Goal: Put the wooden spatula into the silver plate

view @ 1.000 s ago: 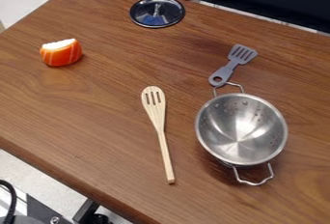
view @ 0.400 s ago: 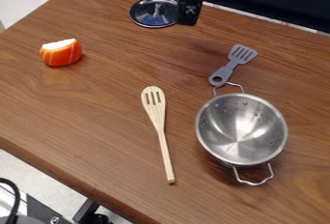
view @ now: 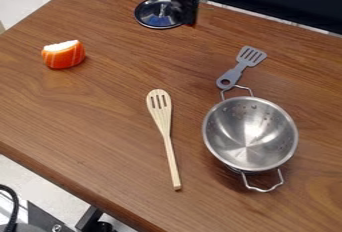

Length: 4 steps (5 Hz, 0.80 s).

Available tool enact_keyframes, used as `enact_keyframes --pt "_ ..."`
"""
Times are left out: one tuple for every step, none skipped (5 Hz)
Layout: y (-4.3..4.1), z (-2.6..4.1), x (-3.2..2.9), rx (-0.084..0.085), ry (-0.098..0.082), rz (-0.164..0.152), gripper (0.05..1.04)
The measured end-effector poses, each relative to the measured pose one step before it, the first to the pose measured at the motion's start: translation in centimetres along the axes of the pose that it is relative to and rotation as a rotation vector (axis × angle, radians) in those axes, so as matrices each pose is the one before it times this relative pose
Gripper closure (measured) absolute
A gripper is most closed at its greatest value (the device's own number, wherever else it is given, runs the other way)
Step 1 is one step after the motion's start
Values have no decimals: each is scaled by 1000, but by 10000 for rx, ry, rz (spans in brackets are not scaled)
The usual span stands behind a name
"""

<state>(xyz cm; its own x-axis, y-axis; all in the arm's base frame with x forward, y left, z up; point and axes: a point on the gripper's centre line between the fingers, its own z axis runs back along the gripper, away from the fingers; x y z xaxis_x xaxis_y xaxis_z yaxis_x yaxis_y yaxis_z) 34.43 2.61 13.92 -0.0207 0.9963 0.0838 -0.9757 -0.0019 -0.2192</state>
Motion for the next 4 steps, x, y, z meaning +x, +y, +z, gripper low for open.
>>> enact_keyframes --pt "1120 375 800 620 649 -2556 83" --pt "1298 -482 143 -368 213 -2038 83" --pt "1507 199 -980 -212 -103 -917 83" --pt "1158 -445 -627 46 257 -508 83"
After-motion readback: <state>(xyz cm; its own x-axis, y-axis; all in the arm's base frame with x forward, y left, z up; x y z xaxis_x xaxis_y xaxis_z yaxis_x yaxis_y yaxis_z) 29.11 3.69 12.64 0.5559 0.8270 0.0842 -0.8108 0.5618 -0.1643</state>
